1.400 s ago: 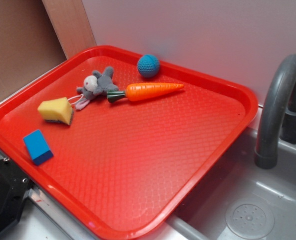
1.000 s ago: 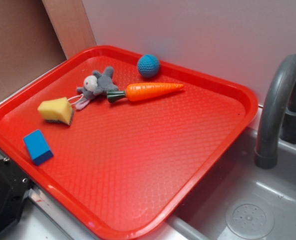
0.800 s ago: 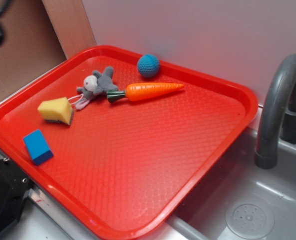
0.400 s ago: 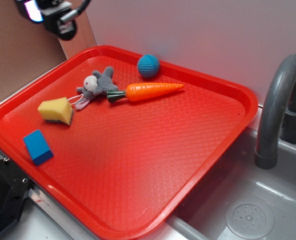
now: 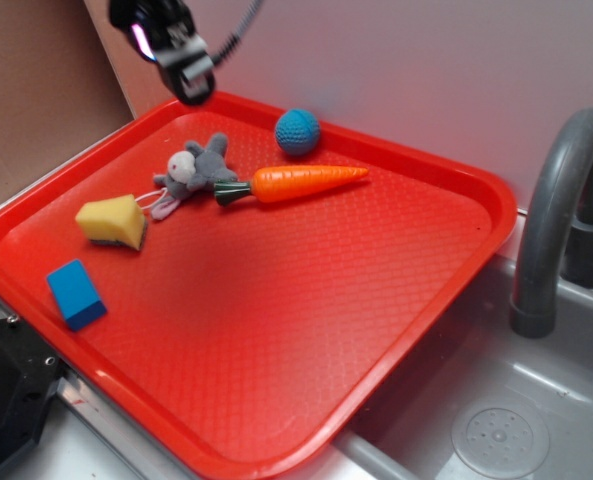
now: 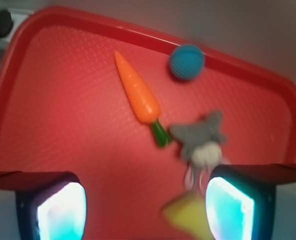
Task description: Grab the carrot.
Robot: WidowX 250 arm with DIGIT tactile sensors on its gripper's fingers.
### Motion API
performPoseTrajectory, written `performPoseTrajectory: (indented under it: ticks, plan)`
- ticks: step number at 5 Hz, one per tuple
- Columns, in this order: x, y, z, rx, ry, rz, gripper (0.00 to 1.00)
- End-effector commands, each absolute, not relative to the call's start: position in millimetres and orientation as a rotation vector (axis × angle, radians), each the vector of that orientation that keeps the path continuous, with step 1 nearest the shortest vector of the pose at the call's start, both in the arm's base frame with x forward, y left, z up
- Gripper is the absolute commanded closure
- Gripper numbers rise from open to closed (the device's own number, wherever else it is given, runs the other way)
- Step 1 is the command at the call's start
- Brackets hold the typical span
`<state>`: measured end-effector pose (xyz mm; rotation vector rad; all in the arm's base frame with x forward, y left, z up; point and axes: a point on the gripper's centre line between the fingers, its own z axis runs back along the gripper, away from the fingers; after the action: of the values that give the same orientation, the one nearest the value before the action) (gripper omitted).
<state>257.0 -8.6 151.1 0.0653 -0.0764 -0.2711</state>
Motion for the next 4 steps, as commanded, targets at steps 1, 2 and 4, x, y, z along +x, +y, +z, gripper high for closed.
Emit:
performPoseTrajectory:
  ticks: [1,2,4]
  plan:
    - [301.1,-12.3,87.8,-0.027,-0.077,-0.408,0.0]
    - [314.1,-16.8,61.9,-0.055,-0.032,-0.422,0.0]
    - [317.2,-23.0,33.3,0.013,0.026,-0.455,1.0]
